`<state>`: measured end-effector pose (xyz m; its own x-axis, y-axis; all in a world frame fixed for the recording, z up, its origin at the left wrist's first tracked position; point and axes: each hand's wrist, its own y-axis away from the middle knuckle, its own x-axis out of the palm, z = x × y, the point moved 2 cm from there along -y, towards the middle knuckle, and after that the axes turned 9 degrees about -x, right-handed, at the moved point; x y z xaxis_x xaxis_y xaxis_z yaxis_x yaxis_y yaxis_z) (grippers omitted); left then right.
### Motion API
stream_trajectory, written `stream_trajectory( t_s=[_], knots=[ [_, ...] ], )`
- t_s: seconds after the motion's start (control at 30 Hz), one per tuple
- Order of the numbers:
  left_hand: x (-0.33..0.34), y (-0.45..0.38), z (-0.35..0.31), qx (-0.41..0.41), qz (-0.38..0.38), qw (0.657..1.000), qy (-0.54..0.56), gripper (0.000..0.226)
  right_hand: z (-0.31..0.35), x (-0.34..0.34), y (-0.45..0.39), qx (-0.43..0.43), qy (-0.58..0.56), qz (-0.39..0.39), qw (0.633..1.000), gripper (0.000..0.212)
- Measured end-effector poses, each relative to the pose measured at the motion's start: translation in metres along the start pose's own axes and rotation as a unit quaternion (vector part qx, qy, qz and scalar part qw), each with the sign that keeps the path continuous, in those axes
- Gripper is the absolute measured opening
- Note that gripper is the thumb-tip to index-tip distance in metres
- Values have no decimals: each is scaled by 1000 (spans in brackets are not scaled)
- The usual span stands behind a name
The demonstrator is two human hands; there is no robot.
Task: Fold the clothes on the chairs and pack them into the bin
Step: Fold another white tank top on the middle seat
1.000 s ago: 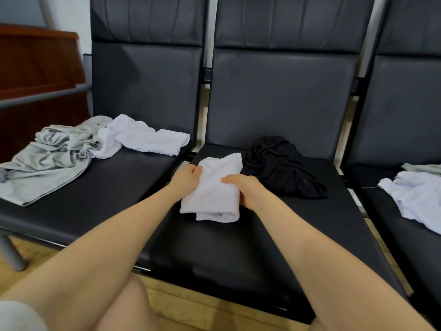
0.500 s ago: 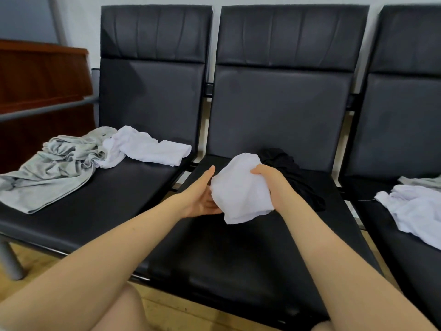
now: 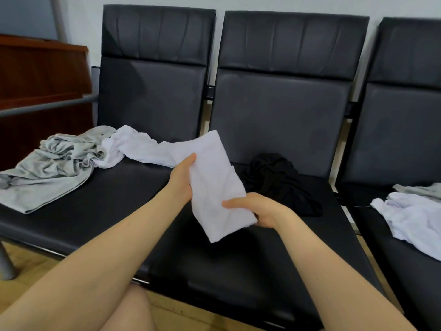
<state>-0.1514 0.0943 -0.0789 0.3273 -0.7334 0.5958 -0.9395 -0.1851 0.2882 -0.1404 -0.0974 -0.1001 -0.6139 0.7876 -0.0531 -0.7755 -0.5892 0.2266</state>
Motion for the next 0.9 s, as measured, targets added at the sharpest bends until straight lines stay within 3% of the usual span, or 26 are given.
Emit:
stream_trajectory(
  t_s=[0.07,0.23,0.4,0.53,0.63,0.73,0.8,0.9],
  knots=[
    [-13,-4,-10,28,-66,997,-5,51,-2,2,-5,-3,-18,-40,999,40],
    [-39,-13,-22,39,-115,991,47,46,-9,1,-20,-25,-210,-188,959,32],
    [-60,-35,-49,68,-122,988,-65,44,13,4,-59,-53,-192,-279,939,32],
    [-78,-61,-99,126,-131,958,-222,33,48,12,-120,-98,-111,-269,952,37],
    [-98,-95,-139,169,-177,932,-267,38,72,26,-179,-119,-72,-254,957,37],
    [-120,-135,-175,193,-268,865,-378,31,89,43,-242,-158,-42,-258,952,41],
    [-139,-159,-185,241,-286,831,-412,28,88,58,-278,-190,-19,-244,951,43],
    [-180,-186,-176,215,-314,800,-463,50,64,78,-314,-198,102,-197,955,51]
  ],
)
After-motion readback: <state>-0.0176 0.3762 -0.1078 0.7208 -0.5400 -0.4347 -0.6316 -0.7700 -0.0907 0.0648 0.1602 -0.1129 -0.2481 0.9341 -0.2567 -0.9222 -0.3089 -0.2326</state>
